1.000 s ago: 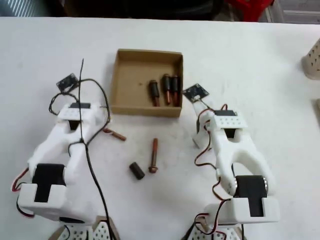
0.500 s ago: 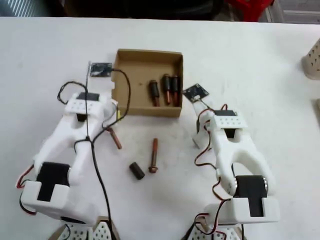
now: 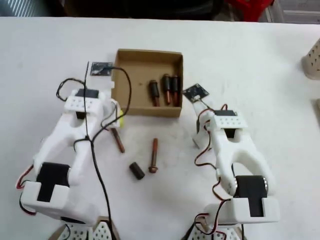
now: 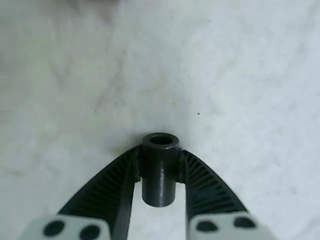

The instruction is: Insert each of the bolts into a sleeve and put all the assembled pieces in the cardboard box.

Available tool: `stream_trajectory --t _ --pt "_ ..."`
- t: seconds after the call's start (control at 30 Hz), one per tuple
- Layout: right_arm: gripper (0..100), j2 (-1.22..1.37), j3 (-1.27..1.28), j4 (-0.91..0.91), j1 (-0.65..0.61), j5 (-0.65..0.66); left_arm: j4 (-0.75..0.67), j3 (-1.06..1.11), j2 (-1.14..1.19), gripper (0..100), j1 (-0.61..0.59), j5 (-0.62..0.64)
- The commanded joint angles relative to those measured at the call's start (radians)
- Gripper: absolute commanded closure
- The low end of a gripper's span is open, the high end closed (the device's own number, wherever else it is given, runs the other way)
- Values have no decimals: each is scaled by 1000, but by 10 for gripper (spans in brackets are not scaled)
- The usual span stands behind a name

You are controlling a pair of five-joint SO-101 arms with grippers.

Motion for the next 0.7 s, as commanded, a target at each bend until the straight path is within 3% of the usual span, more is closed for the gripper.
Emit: stream_trajectory --t 0.0,0.07,0.27,0.67 --pt "981 -8 -5 -4 7 11 49 -9 -27 789 18 169" --pt "981 -8 -5 -4 7 11 35 32 -27 788 36 264" --pt "981 -8 -5 -4 7 11 6 83 -22 788 107 319" --pt "981 -8 -5 -4 7 11 -157 66 77 793 65 333"
